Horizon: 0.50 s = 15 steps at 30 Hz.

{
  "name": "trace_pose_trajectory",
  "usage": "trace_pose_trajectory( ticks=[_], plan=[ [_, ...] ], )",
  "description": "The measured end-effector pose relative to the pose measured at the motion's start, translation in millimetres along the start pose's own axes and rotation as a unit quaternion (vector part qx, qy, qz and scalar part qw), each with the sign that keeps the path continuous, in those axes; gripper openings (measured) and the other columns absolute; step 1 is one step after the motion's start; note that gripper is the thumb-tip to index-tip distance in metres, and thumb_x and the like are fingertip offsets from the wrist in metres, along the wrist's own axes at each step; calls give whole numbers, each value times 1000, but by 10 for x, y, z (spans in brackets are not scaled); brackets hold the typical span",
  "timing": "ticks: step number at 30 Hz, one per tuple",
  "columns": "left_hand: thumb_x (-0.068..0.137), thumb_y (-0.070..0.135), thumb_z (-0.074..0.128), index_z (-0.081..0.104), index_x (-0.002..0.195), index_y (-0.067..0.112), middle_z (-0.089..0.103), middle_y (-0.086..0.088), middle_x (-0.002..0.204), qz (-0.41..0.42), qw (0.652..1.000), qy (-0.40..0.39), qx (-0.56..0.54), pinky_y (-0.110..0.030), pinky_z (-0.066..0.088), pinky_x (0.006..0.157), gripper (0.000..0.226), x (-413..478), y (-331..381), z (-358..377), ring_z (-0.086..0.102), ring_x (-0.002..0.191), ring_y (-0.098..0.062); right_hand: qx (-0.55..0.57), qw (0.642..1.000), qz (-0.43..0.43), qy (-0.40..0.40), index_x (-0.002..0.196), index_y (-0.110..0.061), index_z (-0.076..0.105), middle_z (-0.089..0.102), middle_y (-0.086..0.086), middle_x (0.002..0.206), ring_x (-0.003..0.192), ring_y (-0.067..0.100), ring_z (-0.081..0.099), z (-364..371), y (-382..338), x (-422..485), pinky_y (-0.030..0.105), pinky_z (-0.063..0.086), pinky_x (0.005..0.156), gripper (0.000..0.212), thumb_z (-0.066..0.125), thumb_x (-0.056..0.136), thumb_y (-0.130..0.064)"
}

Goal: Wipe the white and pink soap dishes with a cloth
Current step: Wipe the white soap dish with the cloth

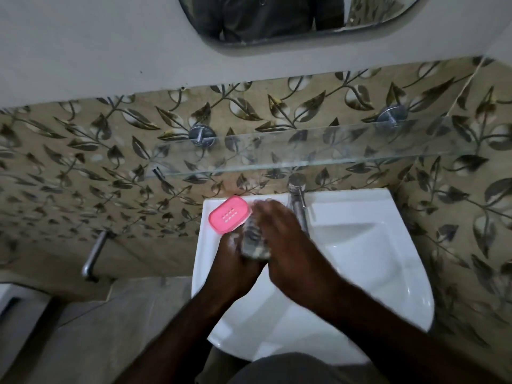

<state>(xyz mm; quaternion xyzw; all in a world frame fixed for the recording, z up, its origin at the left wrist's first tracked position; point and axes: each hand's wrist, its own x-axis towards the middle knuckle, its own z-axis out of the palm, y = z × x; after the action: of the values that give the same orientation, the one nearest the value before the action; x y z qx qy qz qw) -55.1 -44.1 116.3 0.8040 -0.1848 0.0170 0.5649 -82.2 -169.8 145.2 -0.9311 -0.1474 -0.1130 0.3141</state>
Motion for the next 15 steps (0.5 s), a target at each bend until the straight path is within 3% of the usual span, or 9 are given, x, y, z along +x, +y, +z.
trace_pose_trajectory(
  ticks=[3, 5, 6, 8, 9, 11, 13, 15],
  plan=[
    [71, -18, 65, 60, 117, 28, 67, 34, 98, 8, 999, 42, 24, -3, 42, 79, 66, -16, 80, 25, 58, 92, 20, 59, 996, 65, -27, 148, -1, 26, 31, 14, 155, 144, 25, 29, -97, 195, 23, 24, 17, 119, 67, 42, 85, 13],
    [76, -22, 64, 57, 121, 21, 67, 17, 111, 22, 998, 40, 31, -7, 43, 87, 62, -7, 124, -28, 60, 101, 14, 35, 998, 33, -26, 148, 2, 26, 25, 18, 157, 147, 29, 20, -46, 85, -64, 27, 11, 121, 66, 37, 84, 13],
    [79, -24, 61, 57, 117, 17, 67, 8, 108, 30, 999, 30, 28, -7, 44, 86, 56, -1, 117, -64, 60, 99, 13, 1, 1000, -3, -14, 147, 4, 30, 27, 21, 155, 147, 33, 20, 6, -9, -128, 34, 14, 121, 67, 35, 80, 13],
    [81, -26, 57, 57, 107, 17, 63, 9, 98, 30, 999, 14, 31, -2, 42, 78, 51, 12, 136, -114, 59, 89, 19, -55, 997, -60, 12, 140, 6, 43, 40, 23, 149, 141, 36, 31, 64, -108, -150, 44, 22, 116, 69, 31, 73, 6],
    [80, -24, 59, 58, 104, 18, 63, 10, 97, 29, 999, 6, 37, -2, 42, 77, 49, 27, 163, -123, 59, 87, 18, -54, 997, -57, 21, 141, 5, 43, 41, 21, 149, 141, 35, 32, 68, -101, -94, 41, 19, 117, 70, 31, 72, 6],
    [78, -18, 64, 62, 109, 14, 67, 1, 101, 48, 998, 7, 39, -11, 45, 83, 44, 55, 221, -139, 62, 95, 7, 14, 1000, -5, 14, 147, 0, 33, 33, 16, 154, 146, 29, 25, -27, -62, 66, 27, 5, 121, 69, 38, 79, 13],
    [75, -6, 64, 55, 129, 14, 61, -5, 128, 50, 997, 7, 66, -26, 43, 102, 58, 73, 243, -181, 55, 122, -8, 115, 992, 50, -1, 148, -5, 31, 36, 11, 153, 144, 22, 30, -115, 33, 144, 26, 16, 120, 67, 43, 84, 12],
    [76, -1, 67, 42, 141, 14, 46, -6, 147, 29, 995, 0, 97, -44, 33, 115, 72, 72, 212, -247, 40, 139, -21, 142, 988, 64, -6, 147, -5, 31, 38, 11, 150, 142, 21, 33, -126, -42, 89, 31, 23, 118, 70, 43, 81, 13]
  ],
)
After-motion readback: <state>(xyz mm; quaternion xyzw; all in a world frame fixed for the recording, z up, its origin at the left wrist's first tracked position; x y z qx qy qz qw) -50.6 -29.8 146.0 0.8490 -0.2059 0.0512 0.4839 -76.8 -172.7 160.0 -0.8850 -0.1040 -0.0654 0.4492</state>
